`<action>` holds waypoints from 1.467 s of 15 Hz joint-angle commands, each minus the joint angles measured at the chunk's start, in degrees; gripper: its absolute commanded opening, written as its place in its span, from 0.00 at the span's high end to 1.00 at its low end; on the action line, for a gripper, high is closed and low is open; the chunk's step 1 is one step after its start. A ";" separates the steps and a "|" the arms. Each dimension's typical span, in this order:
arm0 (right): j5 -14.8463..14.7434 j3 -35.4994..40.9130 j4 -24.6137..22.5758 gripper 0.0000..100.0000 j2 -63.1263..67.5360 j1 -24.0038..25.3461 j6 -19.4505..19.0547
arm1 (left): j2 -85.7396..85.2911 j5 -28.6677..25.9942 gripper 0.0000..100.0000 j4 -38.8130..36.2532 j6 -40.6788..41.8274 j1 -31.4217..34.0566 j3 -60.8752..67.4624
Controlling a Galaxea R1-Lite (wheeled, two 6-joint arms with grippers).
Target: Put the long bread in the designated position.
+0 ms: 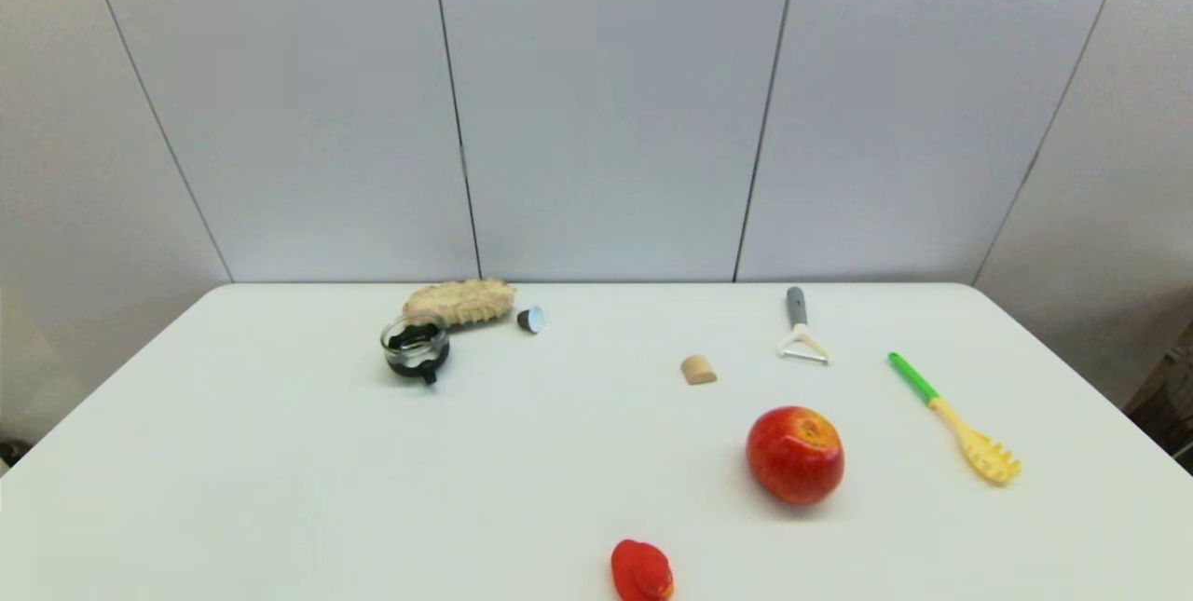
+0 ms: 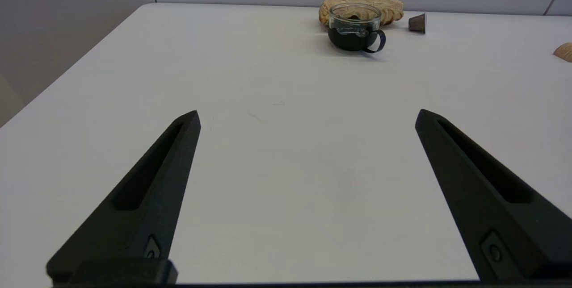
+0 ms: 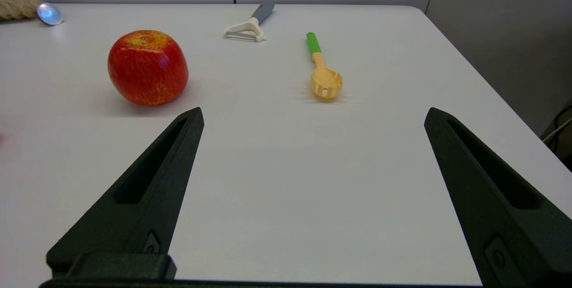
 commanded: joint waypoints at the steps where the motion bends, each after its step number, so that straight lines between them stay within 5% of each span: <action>1: 0.04 0.00 -0.01 0.00 0.00 0.00 -0.02 | 0.10 0.00 0.00 -0.02 -0.02 0.00 0.09; 22: 0.04 0.00 -0.09 0.00 0.00 0.00 0.25 | 0.10 0.00 0.00 -0.02 -0.02 0.00 0.09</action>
